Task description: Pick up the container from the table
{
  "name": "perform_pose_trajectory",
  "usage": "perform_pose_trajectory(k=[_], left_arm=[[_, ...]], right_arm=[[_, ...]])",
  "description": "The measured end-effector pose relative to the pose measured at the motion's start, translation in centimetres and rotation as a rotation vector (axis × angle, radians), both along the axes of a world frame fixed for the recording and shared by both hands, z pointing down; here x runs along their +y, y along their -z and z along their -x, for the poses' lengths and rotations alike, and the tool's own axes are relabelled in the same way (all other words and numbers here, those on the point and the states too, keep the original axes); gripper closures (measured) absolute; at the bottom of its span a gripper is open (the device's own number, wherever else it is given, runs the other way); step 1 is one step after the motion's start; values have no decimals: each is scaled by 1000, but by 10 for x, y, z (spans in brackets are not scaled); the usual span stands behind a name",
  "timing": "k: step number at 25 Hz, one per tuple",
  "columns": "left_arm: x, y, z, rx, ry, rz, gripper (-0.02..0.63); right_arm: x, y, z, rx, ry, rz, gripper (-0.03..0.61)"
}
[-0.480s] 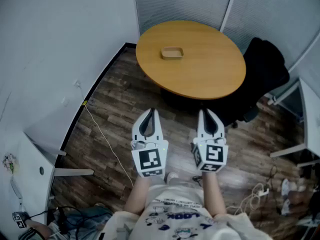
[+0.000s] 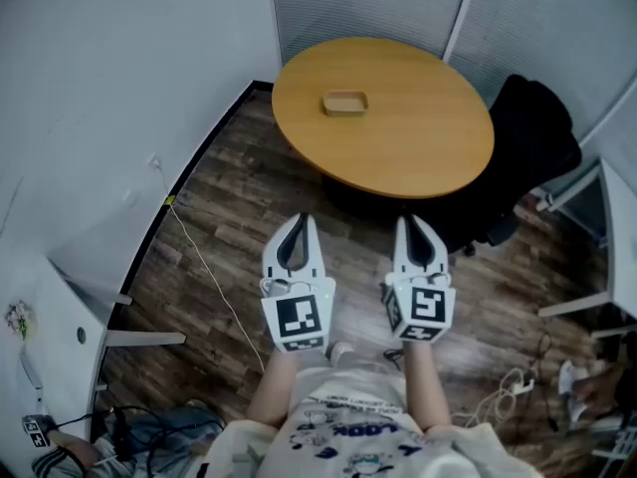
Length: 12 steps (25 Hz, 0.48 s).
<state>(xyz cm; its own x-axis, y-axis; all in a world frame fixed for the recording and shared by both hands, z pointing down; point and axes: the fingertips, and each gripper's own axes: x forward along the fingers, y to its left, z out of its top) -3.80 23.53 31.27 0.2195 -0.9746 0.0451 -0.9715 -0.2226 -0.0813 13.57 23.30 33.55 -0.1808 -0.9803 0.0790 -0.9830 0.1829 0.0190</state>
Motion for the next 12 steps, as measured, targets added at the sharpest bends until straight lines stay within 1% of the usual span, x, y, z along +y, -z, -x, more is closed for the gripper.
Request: perform_pose_trajectory(k=[3, 6, 9, 12], left_arm=[[0, -2, -1, 16, 13, 1, 612], [-2, -9, 2, -2, 25, 12, 612], [-7, -17, 4, 1, 38, 34, 612], [-19, -23, 4, 2, 46, 38, 611]], right_arm=[[-3, -5, -5, -15, -3, 7, 554], [-7, -12, -6, -25, 1, 19, 554], [-13, -15, -6, -28, 2, 23, 552], [-26, -22, -8, -18, 8, 31, 552]])
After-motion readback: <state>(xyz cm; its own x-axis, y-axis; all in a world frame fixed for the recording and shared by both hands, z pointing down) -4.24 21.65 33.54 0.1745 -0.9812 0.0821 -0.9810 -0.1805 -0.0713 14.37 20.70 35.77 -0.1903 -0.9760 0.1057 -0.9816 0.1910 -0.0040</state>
